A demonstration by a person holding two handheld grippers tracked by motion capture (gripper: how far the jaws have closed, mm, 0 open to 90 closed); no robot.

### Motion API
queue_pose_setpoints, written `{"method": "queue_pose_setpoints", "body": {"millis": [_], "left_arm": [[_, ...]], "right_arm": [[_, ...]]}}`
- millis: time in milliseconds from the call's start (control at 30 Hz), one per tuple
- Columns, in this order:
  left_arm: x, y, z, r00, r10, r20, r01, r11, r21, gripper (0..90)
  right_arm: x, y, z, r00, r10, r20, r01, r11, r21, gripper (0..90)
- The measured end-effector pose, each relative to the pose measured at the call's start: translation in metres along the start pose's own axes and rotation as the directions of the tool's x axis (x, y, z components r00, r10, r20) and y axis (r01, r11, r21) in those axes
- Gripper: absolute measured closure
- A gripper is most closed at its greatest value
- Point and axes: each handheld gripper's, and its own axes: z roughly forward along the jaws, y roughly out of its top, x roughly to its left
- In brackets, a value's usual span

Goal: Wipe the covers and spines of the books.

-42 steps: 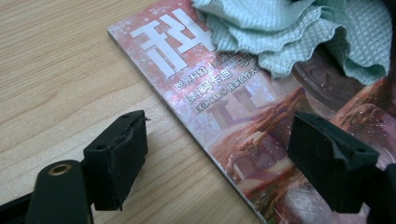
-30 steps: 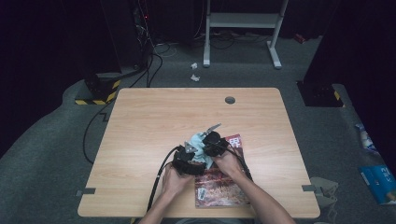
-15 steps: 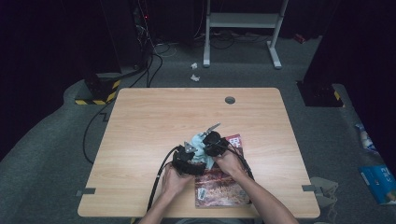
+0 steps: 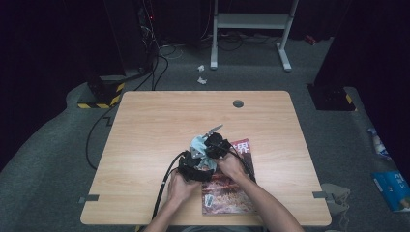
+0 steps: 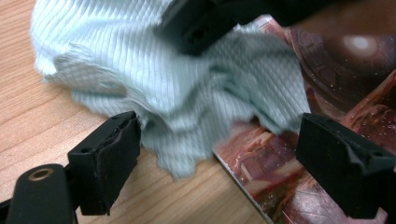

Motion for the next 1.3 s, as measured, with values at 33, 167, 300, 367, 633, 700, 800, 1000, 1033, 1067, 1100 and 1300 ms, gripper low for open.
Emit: {"method": "queue_pose_setpoints", "body": {"millis": [33,167,300,367,633,700,800,1000,1033,1067,1100,1300], "left_arm": [[0.0,0.0,0.0,1.0,-0.007,0.006,0.007,1.0,-0.002,13.6],[-0.001,-0.001,0.0,0.9999,-0.013,0.009,0.013,0.9999,-0.005,13.6],[-0.001,-0.001,0.0,0.9999,-0.011,0.009,0.011,0.9999,-0.006,13.7],[-0.001,-0.001,0.0,0.9998,-0.016,0.012,0.016,0.9998,-0.009,13.7],[0.0,-0.003,0.0,0.9999,-0.01,0.014,0.01,0.9997,-0.023,13.7],[0.0,-0.003,0.0,1.0,-0.003,0.01,0.003,0.9997,-0.025,14.0],[0.0,-0.003,0.0,1.0,-0.003,0.008,0.003,0.9997,-0.023,14.2],[0.0,-0.003,0.0,0.9999,-0.01,0.007,0.01,0.9997,-0.022,14.2],[0.0,-0.003,0.0,1.0,-0.008,0.005,0.008,0.9997,-0.021,14.2],[0.0,-0.002,0.0,1.0,-0.006,0.003,0.007,0.9998,-0.02,14.2],[-0.001,-0.003,0.0,0.9999,-0.014,0.007,0.014,0.9997,-0.021,14.2],[0.0,-0.002,0.0,1.0,-0.007,0.004,0.007,0.9998,-0.021,14.2]], "right_arm": [[-0.002,0.001,0.0,1.0,-0.003,0.003,0.003,1.0,0.001,84.4],[-0.014,-0.004,-0.003,0.9996,0.018,0.02,-0.018,1.0,0.005,84.4],[-0.032,-0.015,-0.01,0.9968,0.062,0.05,-0.063,0.998,0.009,84.4],[-0.043,-0.023,-0.015,0.9934,0.095,0.064,-0.096,0.995,0.009,84.4],[-0.083,-0.052,-0.036,0.9708,0.207,0.122,-0.208,0.978,-0.004,84.4],[-0.09,-0.058,-0.041,0.9667,0.217,0.136,-0.218,0.976,-0.005,84.4],[-0.095,-0.07,-0.048,0.9621,0.233,0.143,-0.233,0.972,-0.012,84.4],[-0.092,-0.094,-0.061,0.9668,0.212,0.143,-0.212,0.977,-0.013,84.3],[-0.09,-0.096,-0.063,0.967,0.211,0.142,-0.212,0.977,-0.01,84.4],[-0.087,-0.099,-0.065,0.9711,0.193,0.14,-0.194,0.981,-0.006,84.4],[-0.083,-0.101,-0.067,0.9738,0.18,0.139,-0.181,0.983,-0.001,84.4],[-0.067,-0.111,-0.076,0.9848,0.109,0.135,-0.113,0.993,0.024,84.3]]}}
